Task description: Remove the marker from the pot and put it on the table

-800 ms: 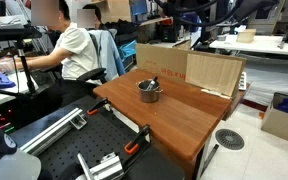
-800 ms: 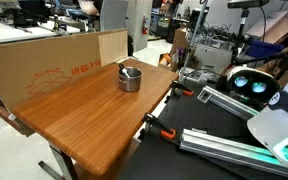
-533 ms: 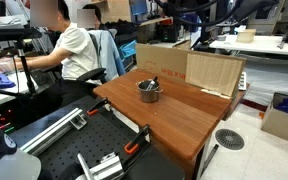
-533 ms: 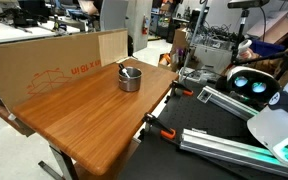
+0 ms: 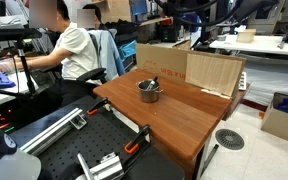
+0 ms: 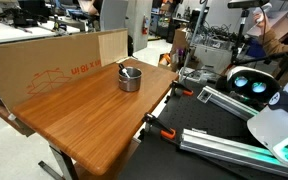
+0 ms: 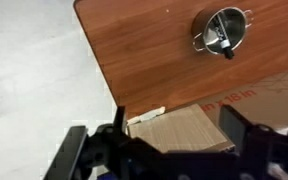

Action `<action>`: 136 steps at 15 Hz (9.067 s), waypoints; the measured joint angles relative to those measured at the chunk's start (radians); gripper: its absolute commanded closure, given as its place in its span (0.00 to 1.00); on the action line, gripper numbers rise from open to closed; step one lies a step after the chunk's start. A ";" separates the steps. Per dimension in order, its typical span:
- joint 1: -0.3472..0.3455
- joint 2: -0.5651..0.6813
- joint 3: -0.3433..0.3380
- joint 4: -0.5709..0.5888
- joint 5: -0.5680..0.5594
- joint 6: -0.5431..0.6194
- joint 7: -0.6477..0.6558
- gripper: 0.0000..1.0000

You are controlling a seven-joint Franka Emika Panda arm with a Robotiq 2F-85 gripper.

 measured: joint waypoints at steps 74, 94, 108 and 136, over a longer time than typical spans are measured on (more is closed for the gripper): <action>0.075 0.602 0.346 0.267 -0.208 0.094 0.034 0.99; 0.017 0.397 0.318 0.213 -0.163 0.029 0.036 0.95; -0.059 0.536 0.253 0.431 -0.062 -0.185 -0.014 0.95; -0.007 1.151 0.209 1.087 -0.241 -0.424 0.317 0.19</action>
